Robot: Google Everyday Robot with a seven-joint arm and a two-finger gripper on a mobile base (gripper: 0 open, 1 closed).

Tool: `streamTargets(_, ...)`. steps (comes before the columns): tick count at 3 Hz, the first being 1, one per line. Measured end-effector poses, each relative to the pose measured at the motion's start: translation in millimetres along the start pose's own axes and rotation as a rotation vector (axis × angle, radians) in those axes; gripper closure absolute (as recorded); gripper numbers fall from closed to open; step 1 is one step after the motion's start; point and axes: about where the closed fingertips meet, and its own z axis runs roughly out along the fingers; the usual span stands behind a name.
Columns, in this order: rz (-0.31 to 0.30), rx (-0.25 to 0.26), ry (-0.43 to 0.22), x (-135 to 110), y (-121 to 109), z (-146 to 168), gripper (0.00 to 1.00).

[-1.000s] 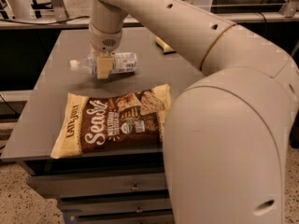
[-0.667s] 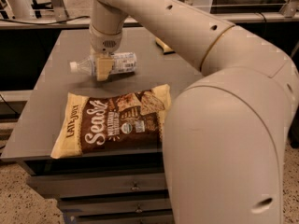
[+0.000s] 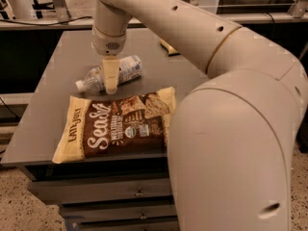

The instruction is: Knock blue plastic bottle over

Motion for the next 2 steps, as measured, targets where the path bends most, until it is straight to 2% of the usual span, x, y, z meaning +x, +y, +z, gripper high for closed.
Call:
streamTargets(1, 0.046, 0.009, -0.037, 7.7, 0.6, -4.6, 0.00)
streamTargets(2, 0.173, 0.061, -0.138, 30.9, 0.0, -17.0, 0.00)
